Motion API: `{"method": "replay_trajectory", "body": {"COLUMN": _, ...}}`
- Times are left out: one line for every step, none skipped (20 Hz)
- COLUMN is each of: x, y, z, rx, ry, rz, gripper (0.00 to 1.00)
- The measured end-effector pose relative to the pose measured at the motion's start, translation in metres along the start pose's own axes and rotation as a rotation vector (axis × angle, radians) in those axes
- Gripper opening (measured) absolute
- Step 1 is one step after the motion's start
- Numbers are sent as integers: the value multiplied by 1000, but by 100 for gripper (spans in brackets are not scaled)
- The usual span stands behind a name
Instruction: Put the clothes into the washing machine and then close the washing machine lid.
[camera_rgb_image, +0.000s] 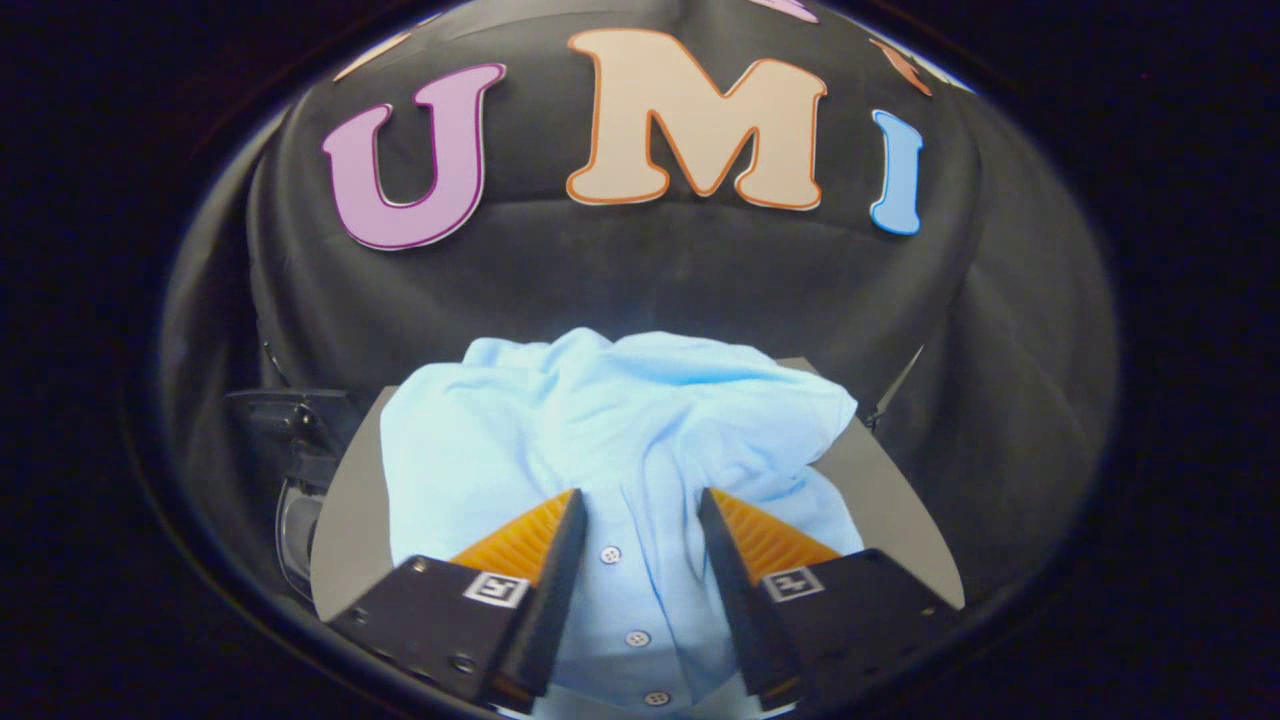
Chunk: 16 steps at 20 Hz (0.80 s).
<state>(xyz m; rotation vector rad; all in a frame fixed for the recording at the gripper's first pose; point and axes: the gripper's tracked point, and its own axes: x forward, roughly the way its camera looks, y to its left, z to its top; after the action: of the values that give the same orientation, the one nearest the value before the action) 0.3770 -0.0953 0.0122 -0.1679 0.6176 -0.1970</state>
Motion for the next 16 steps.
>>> {"method": "replay_trajectory", "body": {"x": -2, "y": -3, "z": 2, "rx": 9, "ry": -5, "rz": -20, "gripper": 44}}
{"method": "replay_trajectory", "body": {"x": -5, "y": -1, "z": 0, "rx": 24, "ry": 1, "rz": -21, "gripper": 29}}
{"method": "replay_trajectory", "body": {"x": -8, "y": 3, "z": -5, "rx": 30, "ry": 12, "rz": -1, "gripper": 15}}
{"method": "replay_trajectory", "body": {"x": -14, "y": 6, "z": -4, "rx": 28, "ry": -26, "rz": 34, "gripper": 12}}
{"method": "replay_trajectory", "body": {"x": -19, "y": 6, "z": -8, "rx": 36, "ry": -25, "rz": 53, "gripper": 9}}
{"method": "replay_trajectory", "body": {"x": -25, "y": 6, "z": -8, "rx": 51, "ry": -28, "rz": 56, "gripper": 5}}
{"method": "replay_trajectory", "body": {"x": -30, "y": 3, "z": 0, "rx": 56, "ry": -71, "rz": 43, "gripper": 2}}
{"method": "replay_trajectory", "body": {"x": -35, "y": 0, "z": 13, "rx": 51, "ry": -120, "rz": 27, "gripper": 2}}
{"method": "replay_trajectory", "body": {"x": -46, "y": 1, "z": 15, "rx": 45, "ry": -121, "rz": 23, "gripper": 1}}
{"method": "replay_trajectory", "body": {"x": -57, "y": 5, "z": 15, "rx": 34, "ry": -119, "rz": 33, "gripper": 1}}
{"method": "replay_trajectory", "body": {"x": -65, "y": 8, "z": 25, "rx": 26, "ry": -140, "rz": 36, "gripper": 1}}
{"method": "replay_trajectory", "body": {"x": -75, "y": 13, "z": 33, "rx": 22, "ry": -166, "rz": 38, "gripper": 2}}
{"method": "replay_trajectory", "body": {"x": -92, "y": 20, "z": 37, "rx": 19, "ry": -188, "rz": 46, "gripper": 1}}
{"method": "replay_trajectory", "body": {"x": -107, "y": 28, "z": 44, "rx": 15, "ry": -200, "rz": 57, "gripper": 1}}
{"method": "replay_trajectory", "body": {"x": -118, "y": 37, "z": 51, "rx": 12, "ry": -225, "rz": 68, "gripper": 1}}
{"method": "replay_trajectory", "body": {"x": -128, "y": 47, "z": 58, "rx": 14, "ry": -243, "rz": 82, "gripper": 1}}
